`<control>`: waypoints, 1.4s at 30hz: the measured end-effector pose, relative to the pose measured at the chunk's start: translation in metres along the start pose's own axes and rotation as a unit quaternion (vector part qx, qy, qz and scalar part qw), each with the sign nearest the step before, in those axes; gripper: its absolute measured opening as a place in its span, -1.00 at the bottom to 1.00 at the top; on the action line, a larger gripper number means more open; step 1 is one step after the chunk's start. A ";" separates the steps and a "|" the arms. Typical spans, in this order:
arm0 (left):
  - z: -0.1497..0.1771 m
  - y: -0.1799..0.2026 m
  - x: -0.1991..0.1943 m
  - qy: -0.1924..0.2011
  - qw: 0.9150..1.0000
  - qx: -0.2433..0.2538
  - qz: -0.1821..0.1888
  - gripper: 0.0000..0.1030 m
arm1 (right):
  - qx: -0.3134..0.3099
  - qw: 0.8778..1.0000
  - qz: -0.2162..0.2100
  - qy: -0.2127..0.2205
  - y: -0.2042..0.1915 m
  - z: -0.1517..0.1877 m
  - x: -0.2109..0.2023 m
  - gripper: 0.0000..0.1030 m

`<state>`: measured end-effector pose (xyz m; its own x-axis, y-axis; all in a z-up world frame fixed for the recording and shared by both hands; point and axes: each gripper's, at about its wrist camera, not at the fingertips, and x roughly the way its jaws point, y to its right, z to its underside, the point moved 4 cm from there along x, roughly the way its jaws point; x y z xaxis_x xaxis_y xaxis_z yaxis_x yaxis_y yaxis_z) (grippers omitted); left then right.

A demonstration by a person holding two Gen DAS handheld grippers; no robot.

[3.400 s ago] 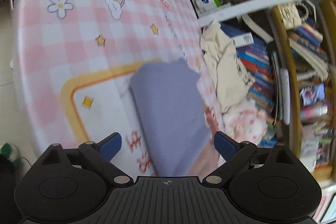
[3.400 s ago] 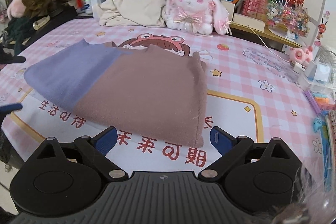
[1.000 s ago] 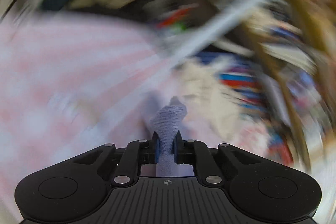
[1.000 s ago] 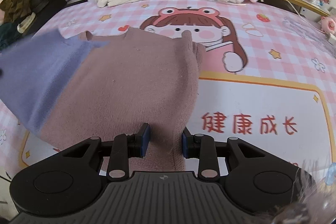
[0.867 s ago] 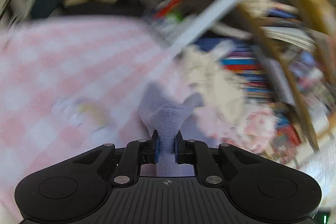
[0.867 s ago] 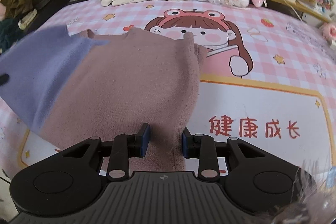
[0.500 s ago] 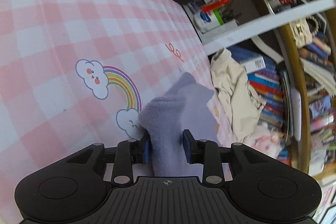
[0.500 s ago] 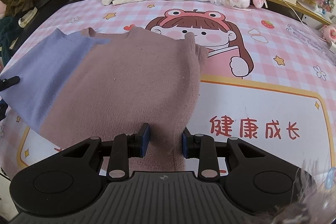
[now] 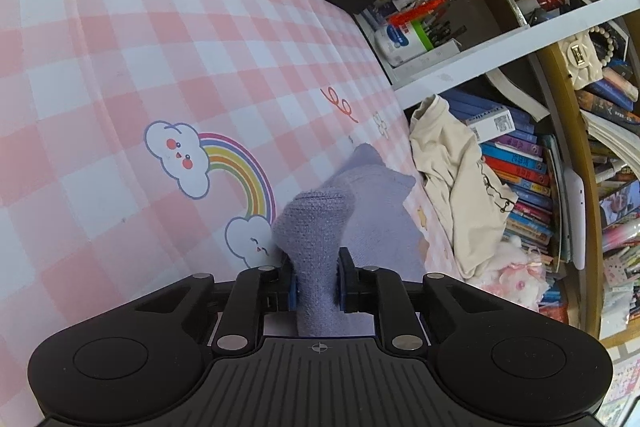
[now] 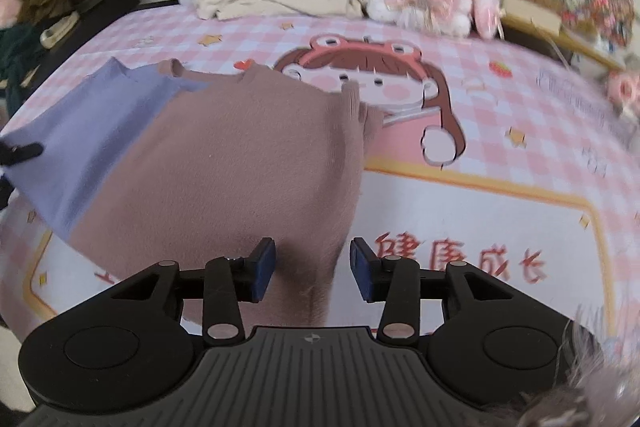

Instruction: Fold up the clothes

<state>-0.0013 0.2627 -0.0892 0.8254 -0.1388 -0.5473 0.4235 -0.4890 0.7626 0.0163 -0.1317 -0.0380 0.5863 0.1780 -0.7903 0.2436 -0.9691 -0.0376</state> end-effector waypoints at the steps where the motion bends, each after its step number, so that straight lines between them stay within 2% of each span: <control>1: 0.001 0.001 0.000 0.004 1.000 0.000 -0.003 -0.68 | -0.009 1.000 -0.003 0.006 0.001 0.001 -0.004 -0.23; 6: 0.007 0.008 -0.003 0.023 0.999 0.000 -0.028 -0.68 | -0.054 0.998 -0.035 0.026 0.009 0.006 -0.018 -0.27; 11: 0.009 0.021 -0.007 0.040 0.998 0.014 -0.055 -0.68 | -0.106 0.990 -0.074 0.060 0.015 0.003 -0.037 -0.25; 16: 0.013 0.047 -0.019 0.060 0.995 0.047 -0.062 -0.70 | -0.131 0.983 -0.118 0.045 0.020 0.013 -0.038 -0.26; 20: 0.020 0.081 -0.029 0.070 0.990 0.107 -0.053 -0.71 | -0.121 0.982 -0.145 0.032 0.027 0.015 -0.031 -0.45; 26: 0.040 0.133 -0.046 0.078 0.978 0.191 -0.039 -0.72 | -0.066 0.981 -0.181 0.008 0.039 0.007 -0.011 -0.64; 29: 0.057 0.161 -0.054 0.078 0.970 0.228 -0.024 -0.72 | -0.046 0.980 -0.194 -0.014 0.043 0.009 0.002 -0.71; 32: 0.086 0.186 -0.055 0.059 0.961 0.271 0.000 -0.73 | -0.037 0.978 -0.206 -0.019 0.046 0.010 0.007 -0.72; 35: 0.115 0.210 -0.057 0.039 0.949 0.313 0.024 -0.82 | -0.028 0.975 -0.218 -0.022 0.049 0.012 0.011 -0.72; 39: 0.154 0.242 -0.059 0.013 0.928 0.367 0.055 -0.83 | -0.015 0.972 -0.235 -0.025 0.055 0.012 0.014 -0.72; 42: 0.188 0.262 -0.057 -0.018 0.908 0.412 0.072 -0.80 | 0.001 0.968 -0.250 -0.029 0.061 0.011 0.018 -0.72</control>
<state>-0.0076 -0.0196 0.0765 0.8309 -0.2740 -0.4843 -0.1245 -0.9398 0.3182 0.0328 -0.1891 -0.0609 0.3519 0.6144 -0.7062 0.4847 -0.7650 -0.4241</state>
